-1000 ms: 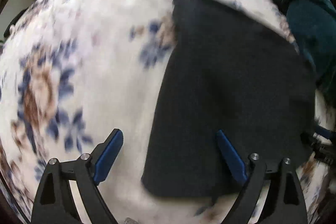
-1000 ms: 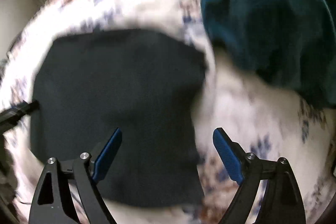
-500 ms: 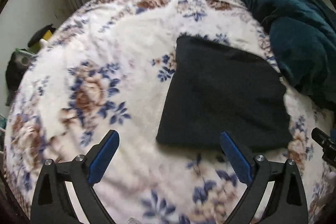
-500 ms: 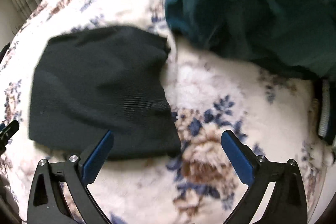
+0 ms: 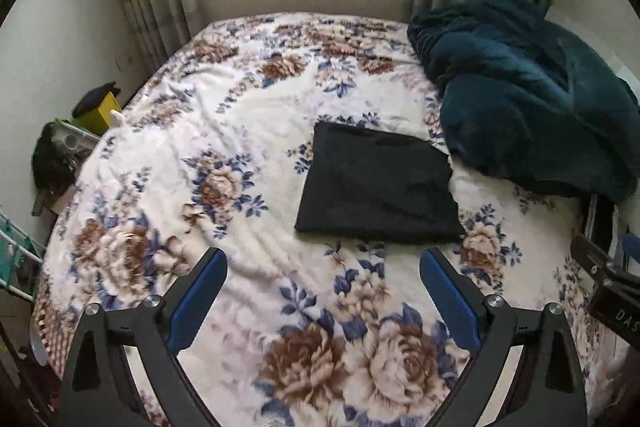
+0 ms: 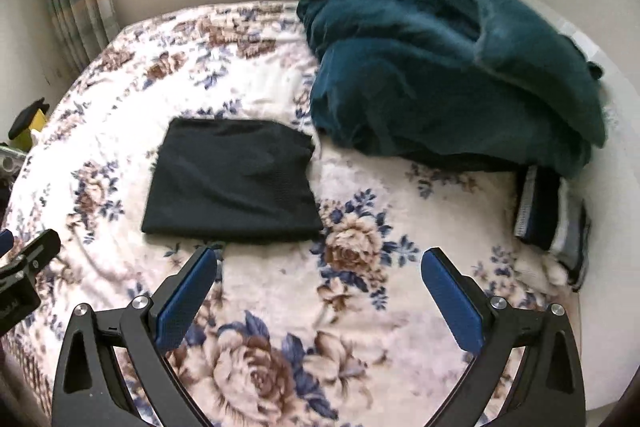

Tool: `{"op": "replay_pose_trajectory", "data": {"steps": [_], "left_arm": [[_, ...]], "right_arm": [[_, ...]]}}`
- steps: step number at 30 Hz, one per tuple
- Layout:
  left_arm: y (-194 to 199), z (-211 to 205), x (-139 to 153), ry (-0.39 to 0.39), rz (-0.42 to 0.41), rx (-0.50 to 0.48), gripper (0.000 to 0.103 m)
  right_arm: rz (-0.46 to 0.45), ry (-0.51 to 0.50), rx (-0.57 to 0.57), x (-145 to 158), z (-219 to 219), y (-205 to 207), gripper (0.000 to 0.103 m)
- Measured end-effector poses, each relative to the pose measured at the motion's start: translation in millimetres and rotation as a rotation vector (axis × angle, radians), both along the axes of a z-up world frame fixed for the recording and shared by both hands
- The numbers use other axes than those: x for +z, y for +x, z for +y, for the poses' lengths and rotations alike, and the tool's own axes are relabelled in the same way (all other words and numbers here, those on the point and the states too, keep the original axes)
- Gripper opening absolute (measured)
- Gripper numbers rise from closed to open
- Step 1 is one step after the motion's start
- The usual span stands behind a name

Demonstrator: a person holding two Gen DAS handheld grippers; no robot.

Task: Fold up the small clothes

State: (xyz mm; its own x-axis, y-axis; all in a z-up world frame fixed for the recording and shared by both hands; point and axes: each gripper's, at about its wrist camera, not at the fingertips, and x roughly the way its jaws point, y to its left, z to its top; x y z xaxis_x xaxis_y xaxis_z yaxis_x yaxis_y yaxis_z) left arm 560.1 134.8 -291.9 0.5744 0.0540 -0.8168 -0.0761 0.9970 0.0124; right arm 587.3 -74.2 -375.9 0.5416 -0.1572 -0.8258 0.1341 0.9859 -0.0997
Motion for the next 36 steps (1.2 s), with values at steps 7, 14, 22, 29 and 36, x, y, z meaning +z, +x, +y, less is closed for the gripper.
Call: {"op": "replay_pose_trajectory", "data": {"steps": [7,14,22,29,36], "left_arm": [[-71.2,-10.5,78.8,0.007,-0.051,-0.029,0.098],[-131.0,-7.9,145.9,0.016,-0.127,-0.020,0.098],[-180.7,-10.0,186.3,0.011,-0.159,-0.025,0.099],[-207.8,-6.4,206.9,0.013,-0.192,0.003,0.099],[-222.2,-10.8,218.2,0.022,-0.222,-0.004,0.099]], "right_arm": [[-0.082,-0.006,0.003,93.7,-2.8,-78.8,0.103],[-0.142,0.030,0.038,181.1,0.3,-162.0,0.103],[-0.201,0.052,0.074,262.3,3.8,-236.8,0.103],[-0.236,0.054,0.102,305.9,4.6,-285.9,0.103],[-0.274,0.045,0.104,330.2,-2.0,-311.3,0.103]]}}
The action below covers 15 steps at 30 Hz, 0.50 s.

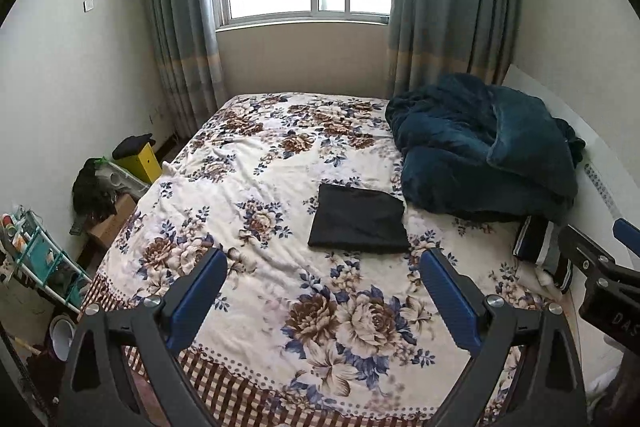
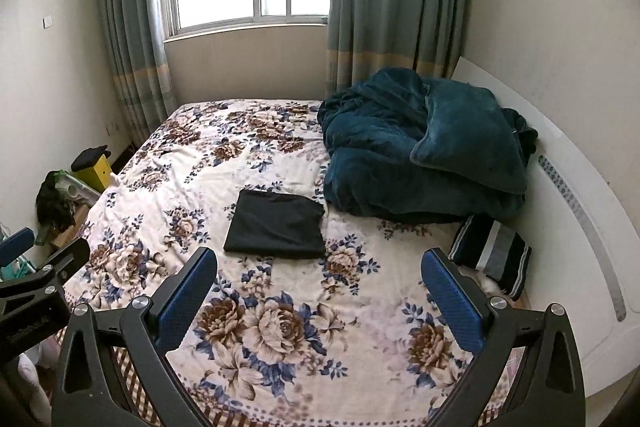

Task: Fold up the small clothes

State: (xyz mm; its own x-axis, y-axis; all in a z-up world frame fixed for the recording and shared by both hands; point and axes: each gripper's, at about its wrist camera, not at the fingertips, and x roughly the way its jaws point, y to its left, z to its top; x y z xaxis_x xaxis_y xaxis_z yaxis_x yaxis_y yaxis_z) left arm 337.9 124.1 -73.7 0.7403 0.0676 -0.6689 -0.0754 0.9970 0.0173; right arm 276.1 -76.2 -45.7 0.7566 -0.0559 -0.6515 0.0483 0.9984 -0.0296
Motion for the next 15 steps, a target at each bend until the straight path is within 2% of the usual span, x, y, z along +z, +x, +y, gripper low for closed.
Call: {"op": "replay_pose_trajectory", "data": {"steps": [2,15], "left_arm": [[-2.5,-1.1,2.0,0.006,-0.007,0.005,0.103],[-13.4,-4.3,11.9,0.010,-0.042,0.017,0.103]], "right_arm": [[-0.004,0.006,0.002,3.8,-1.1,-4.6,0.103],[-0.035,0.012,0.046,16.7,-4.7,-16.9,0.103]]}}
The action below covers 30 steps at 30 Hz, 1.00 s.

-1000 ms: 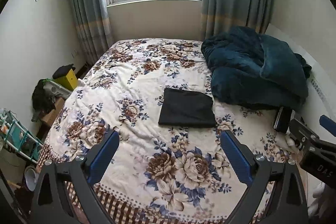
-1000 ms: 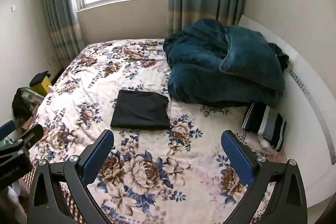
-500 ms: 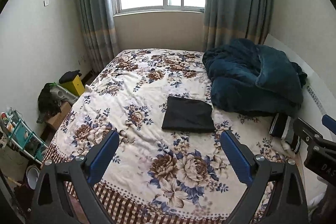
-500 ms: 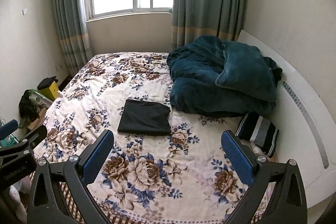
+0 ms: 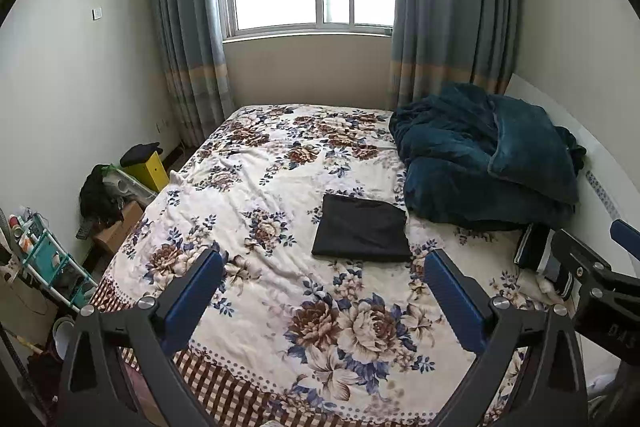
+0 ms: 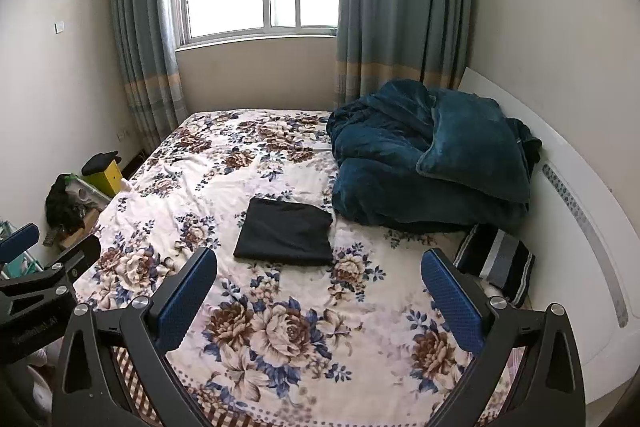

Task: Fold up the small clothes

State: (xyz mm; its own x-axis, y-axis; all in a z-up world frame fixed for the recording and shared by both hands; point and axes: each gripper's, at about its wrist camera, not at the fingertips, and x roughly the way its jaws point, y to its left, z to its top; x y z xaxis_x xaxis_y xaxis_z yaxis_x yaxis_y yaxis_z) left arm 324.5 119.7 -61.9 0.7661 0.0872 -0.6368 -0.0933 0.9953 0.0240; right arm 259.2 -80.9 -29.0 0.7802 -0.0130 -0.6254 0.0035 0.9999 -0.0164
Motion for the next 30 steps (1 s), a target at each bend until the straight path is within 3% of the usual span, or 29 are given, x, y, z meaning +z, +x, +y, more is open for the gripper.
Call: {"op": "replay_pose_trajectory", "data": {"steps": [30], "left_arm": [[-14.7,-9.6,14.4,0.020,-0.012,0.031,0.103]], "right_arm": [[0.001,0.004,0.014,2.7,-0.3,-1.6,0.103]]}}
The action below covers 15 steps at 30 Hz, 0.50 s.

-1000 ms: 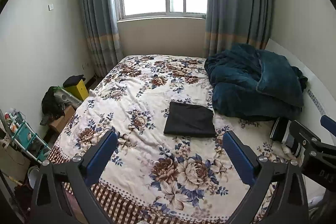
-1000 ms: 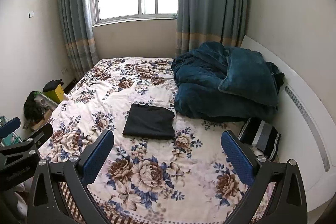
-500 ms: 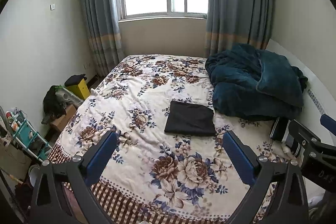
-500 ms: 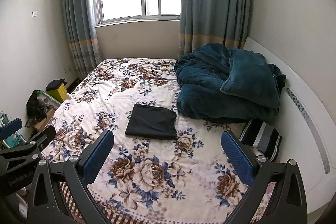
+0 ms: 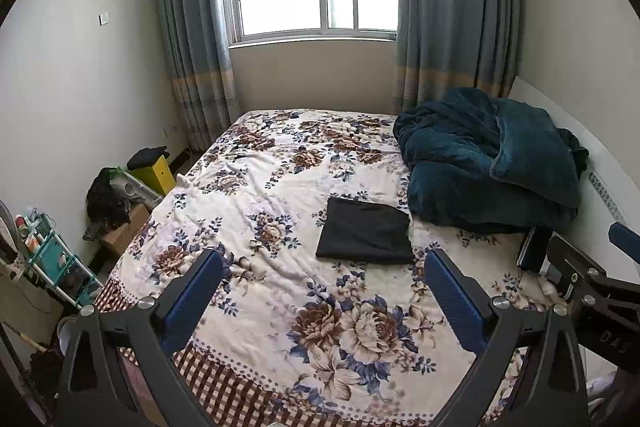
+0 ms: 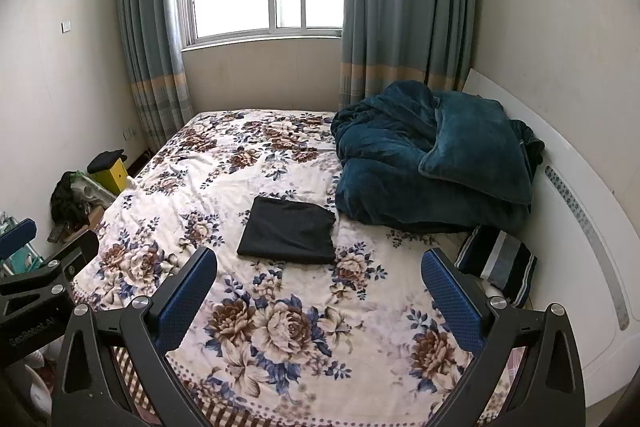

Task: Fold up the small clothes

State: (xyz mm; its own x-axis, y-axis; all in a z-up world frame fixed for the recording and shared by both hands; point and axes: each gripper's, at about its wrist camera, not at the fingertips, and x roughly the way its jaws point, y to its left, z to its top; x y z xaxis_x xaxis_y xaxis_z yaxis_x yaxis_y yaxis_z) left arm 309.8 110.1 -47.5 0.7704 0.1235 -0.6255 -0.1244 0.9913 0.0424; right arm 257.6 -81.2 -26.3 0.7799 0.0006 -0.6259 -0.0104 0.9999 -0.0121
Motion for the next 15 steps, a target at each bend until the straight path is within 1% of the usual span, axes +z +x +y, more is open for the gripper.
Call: {"op": "replay_pose_trajectory", "data": {"steps": [15], "left_arm": [[1.8,-2.0,-3.1,-0.003,0.007,0.015,0.103]], "right_arm": [[0.002,0.001,0.000,-0.5,0.9,-1.0,0.103]]}}
